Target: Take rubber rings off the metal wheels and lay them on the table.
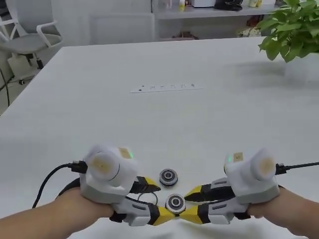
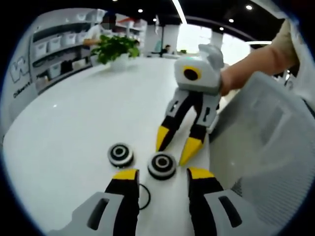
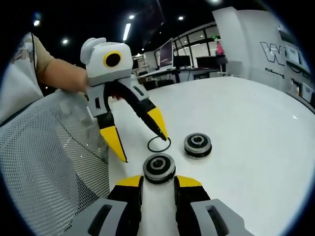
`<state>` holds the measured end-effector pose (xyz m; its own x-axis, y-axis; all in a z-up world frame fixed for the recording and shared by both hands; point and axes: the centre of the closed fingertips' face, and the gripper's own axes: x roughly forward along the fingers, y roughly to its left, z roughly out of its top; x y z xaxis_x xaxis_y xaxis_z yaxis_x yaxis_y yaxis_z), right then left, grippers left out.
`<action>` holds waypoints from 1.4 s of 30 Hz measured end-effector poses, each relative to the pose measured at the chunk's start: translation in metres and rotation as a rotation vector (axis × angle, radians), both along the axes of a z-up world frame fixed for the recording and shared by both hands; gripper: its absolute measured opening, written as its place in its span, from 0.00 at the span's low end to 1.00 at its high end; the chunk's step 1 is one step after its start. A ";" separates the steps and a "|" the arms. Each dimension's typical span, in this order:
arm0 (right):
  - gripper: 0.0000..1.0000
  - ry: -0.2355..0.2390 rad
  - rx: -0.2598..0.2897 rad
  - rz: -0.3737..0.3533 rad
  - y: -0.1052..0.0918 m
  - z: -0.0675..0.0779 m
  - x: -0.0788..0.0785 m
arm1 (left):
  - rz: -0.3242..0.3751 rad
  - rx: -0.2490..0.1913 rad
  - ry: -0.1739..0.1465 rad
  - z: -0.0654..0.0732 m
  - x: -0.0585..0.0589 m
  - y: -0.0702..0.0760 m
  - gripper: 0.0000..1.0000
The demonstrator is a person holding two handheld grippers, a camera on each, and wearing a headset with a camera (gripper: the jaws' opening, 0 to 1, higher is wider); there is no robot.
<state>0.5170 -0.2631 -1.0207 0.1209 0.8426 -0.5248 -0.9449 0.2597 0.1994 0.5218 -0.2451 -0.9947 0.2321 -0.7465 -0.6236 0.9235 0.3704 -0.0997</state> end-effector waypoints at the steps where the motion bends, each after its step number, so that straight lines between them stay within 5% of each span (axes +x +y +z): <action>1: 0.22 -0.007 0.004 -0.004 0.000 0.000 0.001 | -0.001 0.000 0.000 -0.001 0.000 -0.002 0.38; 15: 0.17 -0.031 0.026 -0.038 -0.001 0.000 0.002 | -0.011 -0.003 -0.001 -0.007 0.001 -0.017 0.23; 25: 0.13 -0.017 0.034 -0.055 -0.002 -0.001 0.003 | -0.018 0.039 -0.091 -0.010 0.004 -0.016 0.14; 36: 0.10 -0.005 0.030 -0.073 -0.003 -0.001 0.003 | -0.001 0.032 -0.106 -0.010 0.005 -0.015 0.13; 38: 0.01 -0.009 0.010 -0.073 -0.006 -0.003 0.005 | 0.002 0.030 -0.106 -0.010 0.005 -0.015 0.13; 42: 0.00 0.018 0.022 -0.093 -0.006 -0.003 0.006 | -0.004 0.033 -0.122 -0.010 0.005 -0.015 0.13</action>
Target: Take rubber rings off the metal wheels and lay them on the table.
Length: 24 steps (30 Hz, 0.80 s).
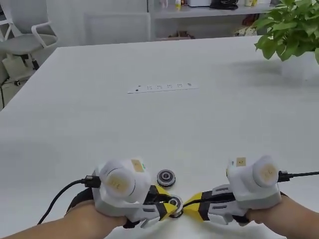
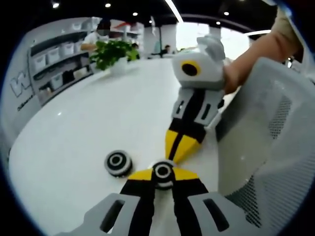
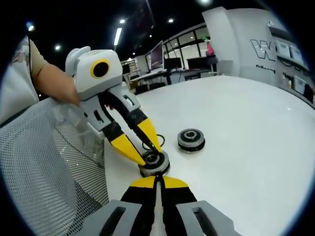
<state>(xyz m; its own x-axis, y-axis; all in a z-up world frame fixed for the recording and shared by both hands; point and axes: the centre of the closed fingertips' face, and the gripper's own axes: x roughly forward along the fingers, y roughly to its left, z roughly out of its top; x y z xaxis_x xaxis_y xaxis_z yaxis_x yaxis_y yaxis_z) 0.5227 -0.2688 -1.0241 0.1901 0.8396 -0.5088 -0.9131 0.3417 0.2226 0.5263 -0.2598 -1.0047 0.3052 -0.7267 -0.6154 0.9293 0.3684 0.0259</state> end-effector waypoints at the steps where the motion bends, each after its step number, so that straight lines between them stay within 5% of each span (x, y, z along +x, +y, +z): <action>1: 0.00 0.000 -0.002 0.001 0.000 0.000 0.000 | -0.002 0.000 -0.001 0.000 0.000 0.000 0.13; 9: 0.00 0.136 0.080 -0.118 -0.003 0.002 0.005 | 0.006 0.007 -0.017 -0.001 0.001 -0.002 0.13; 14: 0.00 0.181 0.116 -0.169 -0.008 0.004 0.007 | 0.009 0.015 -0.023 -0.001 0.000 -0.003 0.13; 17: 0.00 0.229 0.186 -0.218 -0.009 0.013 0.011 | 0.008 0.021 -0.028 -0.001 -0.001 -0.004 0.13; 24: 0.00 0.234 0.194 -0.216 -0.008 0.016 0.008 | 0.017 0.032 -0.033 -0.001 -0.001 -0.005 0.13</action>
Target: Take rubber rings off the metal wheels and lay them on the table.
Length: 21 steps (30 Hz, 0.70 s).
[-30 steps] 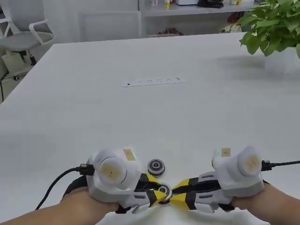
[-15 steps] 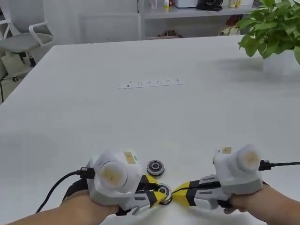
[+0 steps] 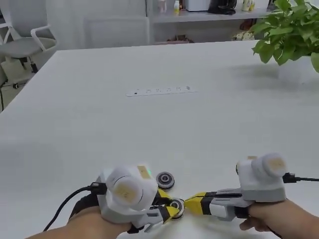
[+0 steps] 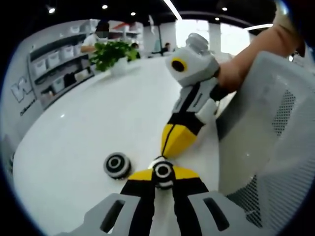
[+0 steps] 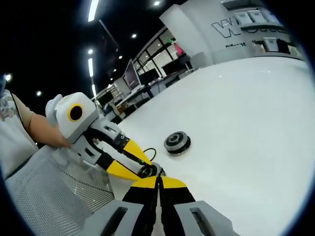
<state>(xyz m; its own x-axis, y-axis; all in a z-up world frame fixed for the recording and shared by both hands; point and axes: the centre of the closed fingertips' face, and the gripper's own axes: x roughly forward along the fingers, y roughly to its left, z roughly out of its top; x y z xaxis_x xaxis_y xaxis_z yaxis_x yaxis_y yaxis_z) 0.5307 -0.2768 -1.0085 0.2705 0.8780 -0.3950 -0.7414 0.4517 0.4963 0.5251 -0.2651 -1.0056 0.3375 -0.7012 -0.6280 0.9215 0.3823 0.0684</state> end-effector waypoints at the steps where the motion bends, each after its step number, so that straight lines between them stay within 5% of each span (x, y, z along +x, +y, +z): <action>1: 0.00 -0.001 0.001 0.001 0.000 0.001 0.000 | 0.002 0.002 -0.001 0.000 0.000 0.000 0.13; 21: 0.00 0.009 0.026 0.032 0.008 0.005 -0.005 | 0.009 0.010 -0.006 -0.001 0.001 -0.001 0.12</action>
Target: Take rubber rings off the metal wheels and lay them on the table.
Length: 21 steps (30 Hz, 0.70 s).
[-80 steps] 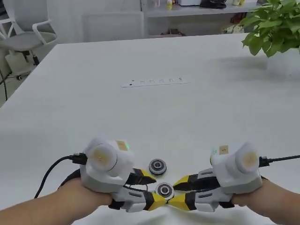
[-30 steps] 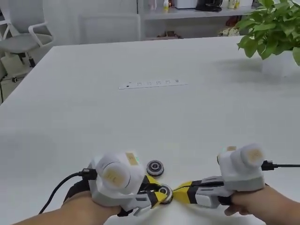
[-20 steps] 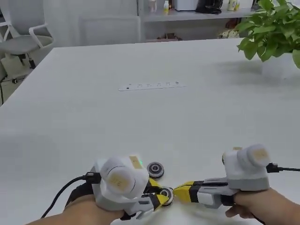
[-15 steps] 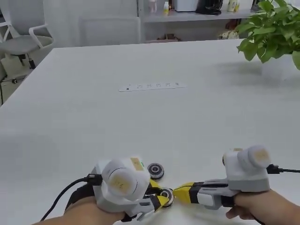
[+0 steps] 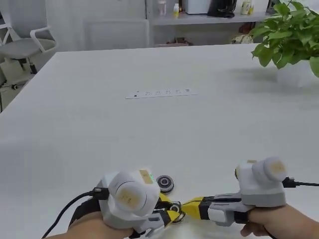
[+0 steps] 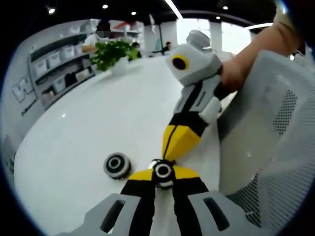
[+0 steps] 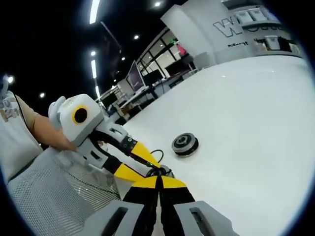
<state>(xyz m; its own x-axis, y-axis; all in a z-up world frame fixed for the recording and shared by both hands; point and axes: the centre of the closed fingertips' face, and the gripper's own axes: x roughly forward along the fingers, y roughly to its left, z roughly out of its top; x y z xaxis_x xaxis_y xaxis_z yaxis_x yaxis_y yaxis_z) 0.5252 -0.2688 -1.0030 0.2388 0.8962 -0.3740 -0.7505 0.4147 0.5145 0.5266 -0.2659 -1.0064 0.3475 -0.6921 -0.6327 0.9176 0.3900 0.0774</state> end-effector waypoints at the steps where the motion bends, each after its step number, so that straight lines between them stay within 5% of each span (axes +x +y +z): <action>1: 0.00 0.003 0.004 -0.001 0.000 0.000 0.000 | 0.001 -0.001 0.000 0.000 0.000 0.000 0.12; 15: 0.00 0.008 0.026 0.022 0.004 0.003 -0.005 | -0.003 -0.007 0.005 0.000 -0.001 -0.003 0.12; 18: 0.00 0.027 0.086 0.038 0.010 0.012 -0.011 | -0.006 -0.009 0.002 0.000 -0.001 -0.004 0.12; 21: 0.00 0.009 0.067 0.038 0.009 0.010 -0.009 | -0.004 -0.011 0.002 0.001 -0.001 -0.004 0.12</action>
